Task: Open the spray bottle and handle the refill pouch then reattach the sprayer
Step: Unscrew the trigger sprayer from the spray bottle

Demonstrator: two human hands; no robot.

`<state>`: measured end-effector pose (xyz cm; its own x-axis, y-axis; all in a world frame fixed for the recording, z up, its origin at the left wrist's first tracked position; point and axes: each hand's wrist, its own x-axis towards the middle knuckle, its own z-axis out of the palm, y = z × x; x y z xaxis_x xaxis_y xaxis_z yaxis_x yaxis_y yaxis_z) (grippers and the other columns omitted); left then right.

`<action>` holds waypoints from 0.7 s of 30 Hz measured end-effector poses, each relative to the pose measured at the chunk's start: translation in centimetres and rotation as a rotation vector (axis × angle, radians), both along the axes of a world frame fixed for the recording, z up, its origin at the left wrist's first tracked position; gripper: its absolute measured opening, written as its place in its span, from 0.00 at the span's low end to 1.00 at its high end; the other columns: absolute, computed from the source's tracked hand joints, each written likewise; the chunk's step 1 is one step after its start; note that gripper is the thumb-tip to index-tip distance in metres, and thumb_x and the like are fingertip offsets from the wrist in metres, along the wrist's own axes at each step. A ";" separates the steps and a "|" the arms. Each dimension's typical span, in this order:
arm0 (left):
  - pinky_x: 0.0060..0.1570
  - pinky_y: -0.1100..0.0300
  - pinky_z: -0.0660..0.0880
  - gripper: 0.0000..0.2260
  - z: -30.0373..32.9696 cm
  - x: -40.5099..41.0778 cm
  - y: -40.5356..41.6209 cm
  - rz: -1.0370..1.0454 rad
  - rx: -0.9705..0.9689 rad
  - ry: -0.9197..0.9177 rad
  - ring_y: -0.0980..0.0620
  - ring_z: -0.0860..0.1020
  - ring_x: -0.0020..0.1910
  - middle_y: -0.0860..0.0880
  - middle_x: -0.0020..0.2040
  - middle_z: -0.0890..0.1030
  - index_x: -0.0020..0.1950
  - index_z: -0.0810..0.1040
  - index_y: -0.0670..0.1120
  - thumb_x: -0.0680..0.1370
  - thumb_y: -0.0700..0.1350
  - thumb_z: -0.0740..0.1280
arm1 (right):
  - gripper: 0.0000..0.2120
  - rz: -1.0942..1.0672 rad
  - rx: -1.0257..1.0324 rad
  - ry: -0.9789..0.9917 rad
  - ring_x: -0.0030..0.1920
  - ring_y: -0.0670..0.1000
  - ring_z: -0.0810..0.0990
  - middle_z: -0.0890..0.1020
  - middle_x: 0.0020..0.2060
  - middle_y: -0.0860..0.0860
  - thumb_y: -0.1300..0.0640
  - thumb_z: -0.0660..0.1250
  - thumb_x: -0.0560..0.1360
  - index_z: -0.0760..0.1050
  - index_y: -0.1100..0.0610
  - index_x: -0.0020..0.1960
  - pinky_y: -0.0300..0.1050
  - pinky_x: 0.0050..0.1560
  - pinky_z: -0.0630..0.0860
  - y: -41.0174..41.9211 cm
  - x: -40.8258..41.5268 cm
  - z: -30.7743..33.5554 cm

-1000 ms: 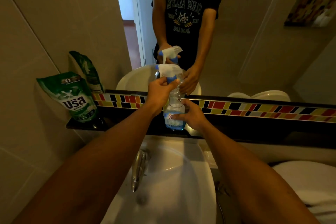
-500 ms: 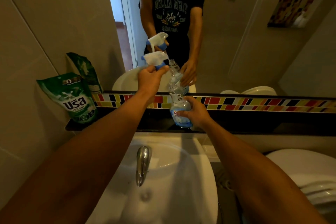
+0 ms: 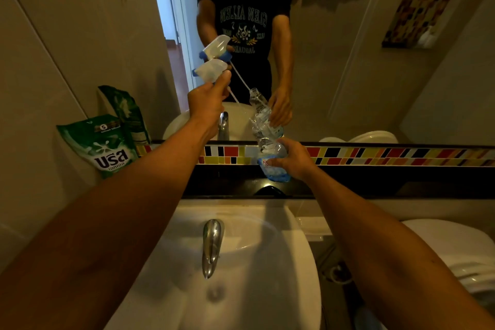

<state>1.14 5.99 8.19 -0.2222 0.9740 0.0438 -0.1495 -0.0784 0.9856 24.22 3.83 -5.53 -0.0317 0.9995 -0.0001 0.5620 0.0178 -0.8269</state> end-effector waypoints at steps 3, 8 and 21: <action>0.54 0.55 0.78 0.12 0.7 -0.5 -0.1 0.029 0.013 -0.028 0.53 0.81 0.49 0.47 0.48 0.83 0.50 0.81 0.48 0.78 0.56 0.68 | 0.30 -0.018 0.006 -0.012 0.61 0.51 0.80 0.82 0.61 0.50 0.58 0.80 0.71 0.74 0.54 0.70 0.43 0.53 0.78 -0.2 0.1 0.8; 0.30 0.65 0.68 0.15 1.6 -2.1 -0.3 0.133 0.062 -0.064 0.59 0.71 0.30 0.52 0.35 0.76 0.45 0.77 0.50 0.81 0.58 0.61 | 0.29 -0.060 0.024 -0.015 0.59 0.51 0.80 0.83 0.57 0.48 0.58 0.80 0.71 0.75 0.54 0.68 0.45 0.53 0.79 -0.8 0.7 1.6; 0.28 0.63 0.63 0.20 0.0 -4.4 -0.5 0.206 -0.119 -0.260 0.57 0.67 0.27 0.53 0.32 0.74 0.41 0.76 0.50 0.79 0.64 0.59 | 0.31 -0.090 0.035 0.048 0.64 0.55 0.80 0.81 0.64 0.54 0.60 0.80 0.71 0.73 0.57 0.72 0.55 0.62 0.80 -1.6 0.7 2.7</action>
<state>-3.29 5.52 8.20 -0.4033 0.9024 -0.1516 -0.3899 -0.0196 0.9207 24.87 2.21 -2.81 0.0588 0.9977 0.0339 0.5221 -0.0017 -0.8529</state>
